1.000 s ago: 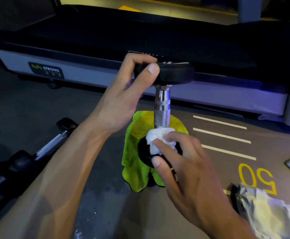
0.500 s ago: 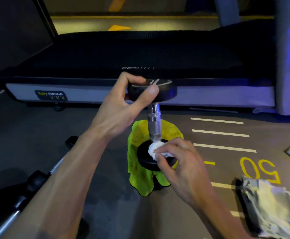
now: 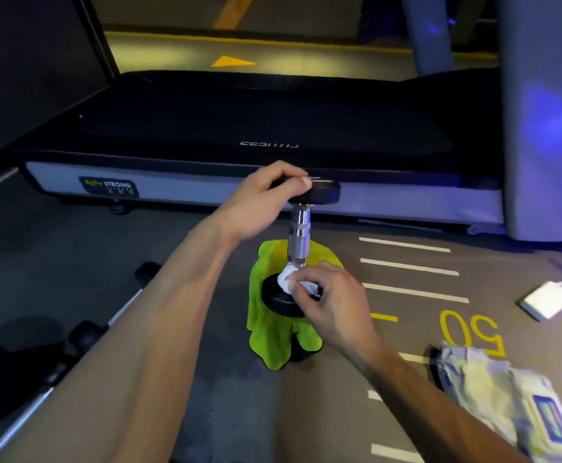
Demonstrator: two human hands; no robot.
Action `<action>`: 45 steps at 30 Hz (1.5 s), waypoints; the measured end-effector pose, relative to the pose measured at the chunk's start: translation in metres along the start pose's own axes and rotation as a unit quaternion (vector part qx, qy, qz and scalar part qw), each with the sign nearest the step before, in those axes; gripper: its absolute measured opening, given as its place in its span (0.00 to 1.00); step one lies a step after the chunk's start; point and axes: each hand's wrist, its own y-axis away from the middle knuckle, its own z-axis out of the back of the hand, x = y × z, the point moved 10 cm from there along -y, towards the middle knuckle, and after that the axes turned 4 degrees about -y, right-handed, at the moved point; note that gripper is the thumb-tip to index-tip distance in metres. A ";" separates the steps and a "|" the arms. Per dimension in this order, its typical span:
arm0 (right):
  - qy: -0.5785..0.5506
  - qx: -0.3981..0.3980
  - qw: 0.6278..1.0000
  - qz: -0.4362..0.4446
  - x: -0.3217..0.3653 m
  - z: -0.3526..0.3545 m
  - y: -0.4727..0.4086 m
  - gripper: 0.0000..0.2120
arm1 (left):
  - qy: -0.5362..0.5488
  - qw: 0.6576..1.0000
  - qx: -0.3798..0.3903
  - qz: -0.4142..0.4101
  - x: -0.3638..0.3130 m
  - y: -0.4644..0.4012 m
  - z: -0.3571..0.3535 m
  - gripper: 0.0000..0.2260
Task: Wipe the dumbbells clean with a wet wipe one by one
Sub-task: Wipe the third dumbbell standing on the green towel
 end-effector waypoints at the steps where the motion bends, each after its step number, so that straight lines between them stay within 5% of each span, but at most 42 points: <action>1: 0.016 0.018 1.000 0.009 0.001 0.002 -0.003 0.06 | 0.007 1.000 -0.003 0.000 -0.002 -0.002 -0.002 0.06; 14: 0.192 0.236 0.951 0.053 0.043 -0.001 -0.011 0.12 | 0.027 0.998 -0.023 0.060 -0.007 0.008 0.002 0.09; 22: 0.130 0.175 0.975 -0.047 0.036 0.003 0.008 0.19 | -0.007 0.997 -0.010 0.072 -0.017 0.042 0.001 0.15; 26: 0.129 0.152 0.980 -0.021 0.051 0.014 -0.005 0.14 | -0.038 0.996 -0.005 0.080 -0.013 0.047 0.003 0.14; 30: 0.052 0.019 0.998 -0.003 0.069 0.049 -0.026 0.13 | -0.052 0.997 0.002 0.052 -0.018 0.041 0.002 0.17; 35: 0.044 0.114 0.992 -0.007 0.055 0.020 -0.002 0.11 | -0.049 0.997 -0.005 0.055 -0.009 0.037 0.004 0.15; 40: 0.074 0.057 0.995 0.028 0.064 0.033 -0.024 0.17 | -0.056 0.997 -0.011 0.051 -0.010 0.032 0.009 0.15; 45: 0.102 0.083 0.990 0.057 0.063 0.036 -0.030 0.20 | -0.061 0.997 -0.009 0.040 -0.014 0.027 0.011 0.16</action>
